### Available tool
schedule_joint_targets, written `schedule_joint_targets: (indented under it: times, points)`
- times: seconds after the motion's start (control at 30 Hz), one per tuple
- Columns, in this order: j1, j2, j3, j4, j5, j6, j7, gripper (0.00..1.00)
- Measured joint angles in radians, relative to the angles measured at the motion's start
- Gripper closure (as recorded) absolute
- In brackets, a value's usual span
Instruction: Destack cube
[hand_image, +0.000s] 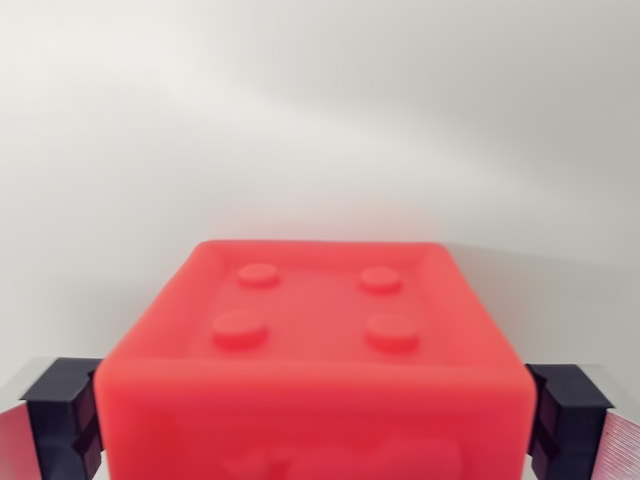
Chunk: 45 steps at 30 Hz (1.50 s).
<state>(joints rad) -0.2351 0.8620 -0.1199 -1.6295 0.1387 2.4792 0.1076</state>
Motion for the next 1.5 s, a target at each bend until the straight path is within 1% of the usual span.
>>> schedule_joint_targets:
  times: [0.23,0.53,0.93,1.23,1.5]
  points:
    - [0.000,-0.007,-0.001,-0.001,0.000,-0.004,0.000,0.00]
    - [0.003,-0.049,-0.005,-0.017,0.000,-0.028,0.000,0.00]
    - [0.012,-0.122,-0.016,-0.038,-0.004,-0.080,0.001,0.00]
    - [0.019,-0.187,-0.026,-0.047,-0.011,-0.135,0.004,0.00]
    - [0.027,-0.249,-0.037,-0.048,-0.018,-0.196,0.008,0.00]
